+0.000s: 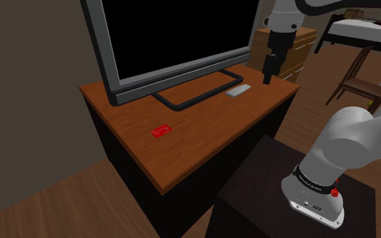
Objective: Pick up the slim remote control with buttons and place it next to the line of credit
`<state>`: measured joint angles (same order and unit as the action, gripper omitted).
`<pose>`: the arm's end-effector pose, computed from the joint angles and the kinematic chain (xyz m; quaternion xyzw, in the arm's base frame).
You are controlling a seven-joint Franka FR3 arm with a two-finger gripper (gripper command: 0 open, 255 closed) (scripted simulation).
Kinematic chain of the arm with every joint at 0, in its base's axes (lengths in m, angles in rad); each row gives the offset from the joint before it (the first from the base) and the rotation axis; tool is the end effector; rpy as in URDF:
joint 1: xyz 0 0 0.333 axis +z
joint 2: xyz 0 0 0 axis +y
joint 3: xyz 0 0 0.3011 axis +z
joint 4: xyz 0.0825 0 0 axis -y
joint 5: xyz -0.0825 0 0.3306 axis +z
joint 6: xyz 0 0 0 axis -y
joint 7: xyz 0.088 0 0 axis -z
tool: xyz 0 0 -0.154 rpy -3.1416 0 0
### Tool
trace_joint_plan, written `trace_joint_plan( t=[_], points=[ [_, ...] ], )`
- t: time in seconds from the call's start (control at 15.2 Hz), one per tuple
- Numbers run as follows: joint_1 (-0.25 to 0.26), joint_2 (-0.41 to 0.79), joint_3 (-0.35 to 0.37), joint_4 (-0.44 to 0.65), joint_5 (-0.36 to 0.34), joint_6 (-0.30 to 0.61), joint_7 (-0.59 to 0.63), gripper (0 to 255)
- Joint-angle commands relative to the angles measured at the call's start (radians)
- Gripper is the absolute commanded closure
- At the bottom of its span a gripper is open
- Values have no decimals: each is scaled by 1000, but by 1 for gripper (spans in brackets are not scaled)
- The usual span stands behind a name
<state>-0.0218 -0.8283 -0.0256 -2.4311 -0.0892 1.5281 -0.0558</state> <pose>0.2425 -0.0269 0.5094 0.9986 0.0085 -0.0390 0.0334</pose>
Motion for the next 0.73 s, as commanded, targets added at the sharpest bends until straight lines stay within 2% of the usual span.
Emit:
trace_joint_plan(
  t=[0.0,0.33,0.66],
  points=[
    [0,0,0,0,0,0,0,0],
    [16,-7,-156,-64,-116,86,-277,0],
    [39,54,-320,-76,-221,194,-549,0]
  ],
)
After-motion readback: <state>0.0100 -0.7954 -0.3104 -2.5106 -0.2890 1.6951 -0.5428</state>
